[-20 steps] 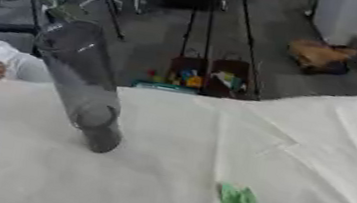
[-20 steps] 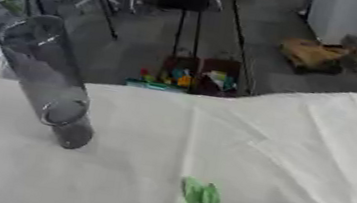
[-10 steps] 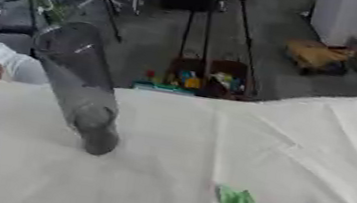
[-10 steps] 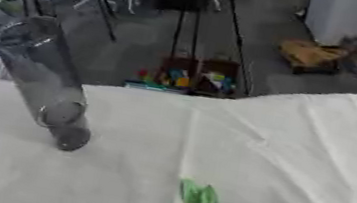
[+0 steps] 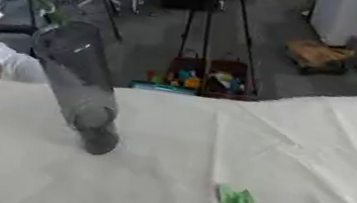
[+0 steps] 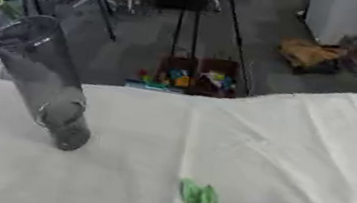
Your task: Arrange flowers into the vase.
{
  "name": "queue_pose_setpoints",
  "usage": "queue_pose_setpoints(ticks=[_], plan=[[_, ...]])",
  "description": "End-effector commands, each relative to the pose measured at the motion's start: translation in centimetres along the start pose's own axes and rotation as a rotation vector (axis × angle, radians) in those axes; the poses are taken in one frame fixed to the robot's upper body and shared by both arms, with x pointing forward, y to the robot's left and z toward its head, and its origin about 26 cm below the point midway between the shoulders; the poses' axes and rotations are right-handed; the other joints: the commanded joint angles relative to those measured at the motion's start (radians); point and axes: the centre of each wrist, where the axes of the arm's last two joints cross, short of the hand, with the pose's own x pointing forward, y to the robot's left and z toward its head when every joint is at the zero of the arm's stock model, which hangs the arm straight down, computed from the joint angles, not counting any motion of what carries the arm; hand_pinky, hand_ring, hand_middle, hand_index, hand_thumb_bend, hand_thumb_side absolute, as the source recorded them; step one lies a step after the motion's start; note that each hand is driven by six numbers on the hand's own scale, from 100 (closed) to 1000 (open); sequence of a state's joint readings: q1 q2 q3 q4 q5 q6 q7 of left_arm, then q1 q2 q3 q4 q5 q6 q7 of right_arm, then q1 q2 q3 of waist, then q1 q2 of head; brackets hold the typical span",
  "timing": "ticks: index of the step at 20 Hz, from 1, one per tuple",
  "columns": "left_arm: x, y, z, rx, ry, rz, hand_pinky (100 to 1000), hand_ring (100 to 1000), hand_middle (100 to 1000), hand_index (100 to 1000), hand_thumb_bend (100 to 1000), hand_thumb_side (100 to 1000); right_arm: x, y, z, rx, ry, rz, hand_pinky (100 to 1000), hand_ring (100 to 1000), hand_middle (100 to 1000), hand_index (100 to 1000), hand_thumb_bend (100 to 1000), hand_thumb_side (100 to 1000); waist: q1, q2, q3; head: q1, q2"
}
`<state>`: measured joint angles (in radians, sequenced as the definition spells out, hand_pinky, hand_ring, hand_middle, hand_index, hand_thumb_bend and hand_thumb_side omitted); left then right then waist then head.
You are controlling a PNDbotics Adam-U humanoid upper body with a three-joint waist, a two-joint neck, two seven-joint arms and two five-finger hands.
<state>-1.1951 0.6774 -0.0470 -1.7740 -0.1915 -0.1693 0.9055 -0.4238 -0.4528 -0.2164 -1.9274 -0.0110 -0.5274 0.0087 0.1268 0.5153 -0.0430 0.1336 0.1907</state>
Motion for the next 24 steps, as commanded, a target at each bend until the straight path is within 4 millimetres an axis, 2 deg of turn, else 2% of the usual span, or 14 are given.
queue_pose_setpoints(ticks=[1, 20, 21, 24], plan=[[0.4, 0.1, -0.5, -0.005, -0.043, -0.009, 100, 100, 100, 114, 100, 519, 0.4, -0.5, -0.7, -0.002, -0.031, 0.007, 582, 813, 475, 768, 100, 855, -0.005, -0.019, -0.001, 0.003, -0.018], [0.9, 0.1, -0.5, -0.056, -0.106, -0.034, 100, 100, 100, 116, 100, 481, 0.3, -0.6, -0.6, 0.003, -0.029, 0.007, 584, 814, 473, 767, 100, 856, -0.005, -0.015, 0.003, 0.008, -0.029], [0.9, 0.1, -0.5, -0.057, -0.107, -0.034, 100, 100, 100, 117, 100, 445, 0.3, -0.6, -0.6, 0.003, -0.028, 0.007, 585, 815, 473, 768, 100, 856, -0.005, -0.015, 0.003, 0.008, -0.029], [1.6, 0.4, -1.2, -0.09, -0.17, -0.04, 100, 100, 100, 117, 100, 421, 0.2, -0.8, -0.3, 0.007, -0.018, 0.011, 585, 815, 474, 768, 100, 856, -0.003, -0.025, 0.014, -0.001, -0.019]])
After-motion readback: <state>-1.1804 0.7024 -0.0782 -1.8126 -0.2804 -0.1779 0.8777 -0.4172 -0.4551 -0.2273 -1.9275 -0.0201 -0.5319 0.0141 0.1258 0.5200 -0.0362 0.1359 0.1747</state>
